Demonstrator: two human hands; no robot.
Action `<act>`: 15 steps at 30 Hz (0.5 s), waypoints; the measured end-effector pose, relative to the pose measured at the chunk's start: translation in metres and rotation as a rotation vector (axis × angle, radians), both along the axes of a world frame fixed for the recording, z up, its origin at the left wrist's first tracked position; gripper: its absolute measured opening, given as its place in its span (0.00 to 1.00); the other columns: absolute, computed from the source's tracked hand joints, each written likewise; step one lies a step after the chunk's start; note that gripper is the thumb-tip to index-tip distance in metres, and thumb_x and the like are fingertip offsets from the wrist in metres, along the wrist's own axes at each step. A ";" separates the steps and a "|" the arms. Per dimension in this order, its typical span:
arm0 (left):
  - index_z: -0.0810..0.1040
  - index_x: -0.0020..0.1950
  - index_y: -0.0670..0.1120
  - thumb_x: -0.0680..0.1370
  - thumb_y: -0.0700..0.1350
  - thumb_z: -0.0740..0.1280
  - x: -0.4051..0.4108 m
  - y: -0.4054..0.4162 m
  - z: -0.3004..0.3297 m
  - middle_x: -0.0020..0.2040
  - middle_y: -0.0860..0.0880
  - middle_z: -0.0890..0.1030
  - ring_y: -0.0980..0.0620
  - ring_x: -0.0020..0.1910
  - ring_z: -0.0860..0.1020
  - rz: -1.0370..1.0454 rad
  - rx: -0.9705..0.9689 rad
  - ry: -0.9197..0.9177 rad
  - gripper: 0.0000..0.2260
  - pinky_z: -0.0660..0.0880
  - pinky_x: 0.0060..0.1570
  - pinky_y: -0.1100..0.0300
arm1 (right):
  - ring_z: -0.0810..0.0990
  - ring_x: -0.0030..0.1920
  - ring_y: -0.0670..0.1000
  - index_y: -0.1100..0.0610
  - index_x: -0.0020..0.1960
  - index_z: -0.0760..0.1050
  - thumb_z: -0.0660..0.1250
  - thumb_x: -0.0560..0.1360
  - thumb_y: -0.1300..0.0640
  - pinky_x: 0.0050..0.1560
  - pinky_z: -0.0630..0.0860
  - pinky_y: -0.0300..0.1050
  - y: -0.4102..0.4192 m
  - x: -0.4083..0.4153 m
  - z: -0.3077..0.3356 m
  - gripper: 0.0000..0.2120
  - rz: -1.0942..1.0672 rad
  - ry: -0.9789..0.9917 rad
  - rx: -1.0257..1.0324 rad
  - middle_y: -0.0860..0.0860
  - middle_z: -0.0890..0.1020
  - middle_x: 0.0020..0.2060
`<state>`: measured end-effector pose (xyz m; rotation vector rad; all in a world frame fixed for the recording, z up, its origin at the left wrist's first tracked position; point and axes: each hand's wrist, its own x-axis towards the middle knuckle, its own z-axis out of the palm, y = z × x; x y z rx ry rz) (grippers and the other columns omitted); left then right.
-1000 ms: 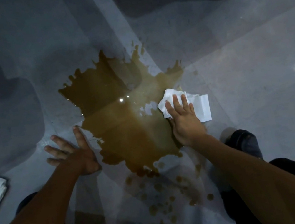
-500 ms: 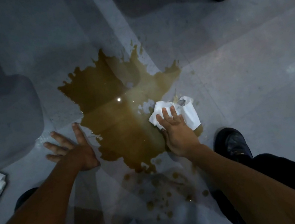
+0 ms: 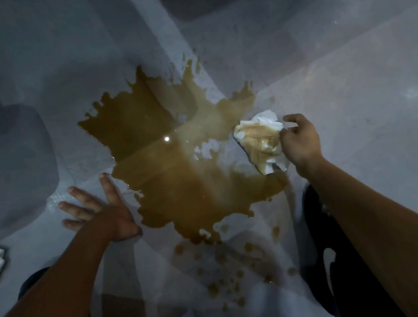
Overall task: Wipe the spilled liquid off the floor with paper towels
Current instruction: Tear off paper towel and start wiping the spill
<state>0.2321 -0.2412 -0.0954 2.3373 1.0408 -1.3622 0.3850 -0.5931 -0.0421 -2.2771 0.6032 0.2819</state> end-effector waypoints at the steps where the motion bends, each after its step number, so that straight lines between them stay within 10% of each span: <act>1: 0.14 0.70 0.56 0.62 0.58 0.84 0.001 -0.003 0.003 0.68 0.31 0.16 0.24 0.72 0.25 -0.010 0.025 0.018 0.75 0.35 0.68 0.22 | 0.80 0.55 0.56 0.51 0.66 0.74 0.60 0.77 0.60 0.58 0.77 0.47 0.001 -0.003 0.002 0.18 -0.014 -0.023 -0.007 0.54 0.81 0.55; 8: 0.09 0.64 0.54 0.61 0.59 0.84 0.003 0.004 0.011 0.61 0.30 0.12 0.22 0.68 0.23 -0.001 -0.058 0.051 0.77 0.39 0.69 0.23 | 0.68 0.63 0.62 0.53 0.66 0.71 0.65 0.77 0.45 0.58 0.73 0.59 0.035 -0.041 -0.006 0.21 0.659 -0.075 -0.675 0.58 0.71 0.65; 12: 0.10 0.65 0.52 0.66 0.59 0.81 0.010 0.002 0.026 0.63 0.29 0.13 0.21 0.70 0.25 -0.036 -0.042 0.075 0.73 0.41 0.72 0.24 | 0.73 0.60 0.60 0.45 0.69 0.71 0.74 0.63 0.57 0.53 0.81 0.52 0.033 -0.034 -0.020 0.35 0.758 0.118 -0.635 0.53 0.75 0.58; 15: 0.12 0.68 0.52 0.66 0.58 0.81 0.008 -0.003 0.027 0.65 0.29 0.15 0.22 0.71 0.26 -0.058 -0.029 0.058 0.73 0.42 0.73 0.25 | 0.79 0.52 0.62 0.45 0.64 0.78 0.67 0.67 0.55 0.47 0.80 0.48 0.024 -0.018 -0.017 0.25 0.785 0.056 -0.615 0.55 0.78 0.50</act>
